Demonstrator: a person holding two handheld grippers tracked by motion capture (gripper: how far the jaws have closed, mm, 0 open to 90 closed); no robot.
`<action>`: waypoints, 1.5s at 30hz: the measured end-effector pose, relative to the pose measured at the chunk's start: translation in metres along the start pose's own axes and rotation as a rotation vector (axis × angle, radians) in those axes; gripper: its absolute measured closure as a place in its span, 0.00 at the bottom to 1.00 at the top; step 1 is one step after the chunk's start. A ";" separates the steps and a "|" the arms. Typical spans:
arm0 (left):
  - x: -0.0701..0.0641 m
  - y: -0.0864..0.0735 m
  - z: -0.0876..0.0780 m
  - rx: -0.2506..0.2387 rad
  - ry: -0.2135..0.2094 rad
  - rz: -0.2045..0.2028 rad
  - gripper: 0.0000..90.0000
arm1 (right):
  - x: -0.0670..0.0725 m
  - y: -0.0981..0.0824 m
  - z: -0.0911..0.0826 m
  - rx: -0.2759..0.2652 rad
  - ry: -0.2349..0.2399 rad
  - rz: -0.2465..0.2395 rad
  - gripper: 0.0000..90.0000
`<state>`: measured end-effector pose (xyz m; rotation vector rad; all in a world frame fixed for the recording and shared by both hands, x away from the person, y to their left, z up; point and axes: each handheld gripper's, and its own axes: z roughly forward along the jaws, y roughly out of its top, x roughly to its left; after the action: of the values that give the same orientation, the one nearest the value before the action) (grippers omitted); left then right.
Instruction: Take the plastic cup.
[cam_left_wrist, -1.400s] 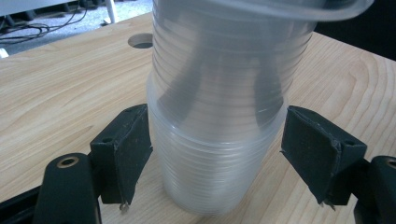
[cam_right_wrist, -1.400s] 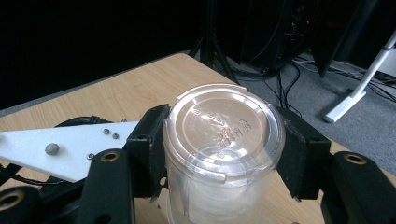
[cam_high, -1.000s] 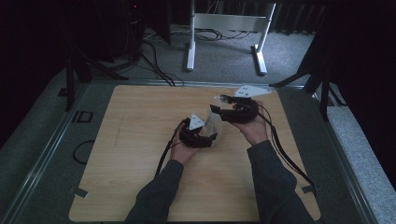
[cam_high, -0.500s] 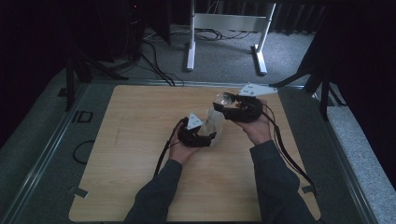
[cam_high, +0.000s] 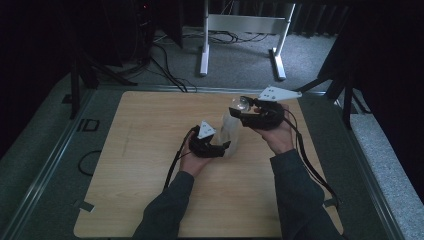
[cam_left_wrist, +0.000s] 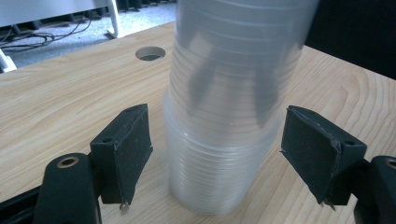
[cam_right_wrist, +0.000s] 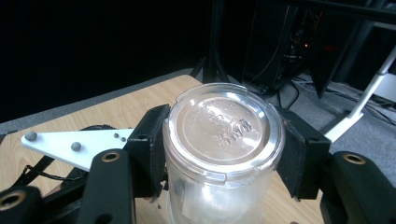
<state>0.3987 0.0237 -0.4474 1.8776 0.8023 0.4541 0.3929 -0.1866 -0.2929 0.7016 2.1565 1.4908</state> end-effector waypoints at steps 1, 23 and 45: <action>0.000 0.000 -0.001 -0.002 -0.001 -0.001 0.27 | 0.001 0.001 -0.001 0.000 -0.002 -0.002 0.46; 0.011 0.005 -0.033 -0.063 -0.035 -0.006 0.29 | 0.012 0.005 -0.029 0.015 0.021 -0.039 0.46; 0.017 0.009 -0.075 -0.112 -0.093 0.015 0.30 | 0.015 -0.010 -0.036 0.061 0.079 -0.006 0.46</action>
<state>0.3671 0.0821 -0.4079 1.7887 0.6882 0.4095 0.3577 -0.2067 -0.2913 0.6667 2.2695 1.4784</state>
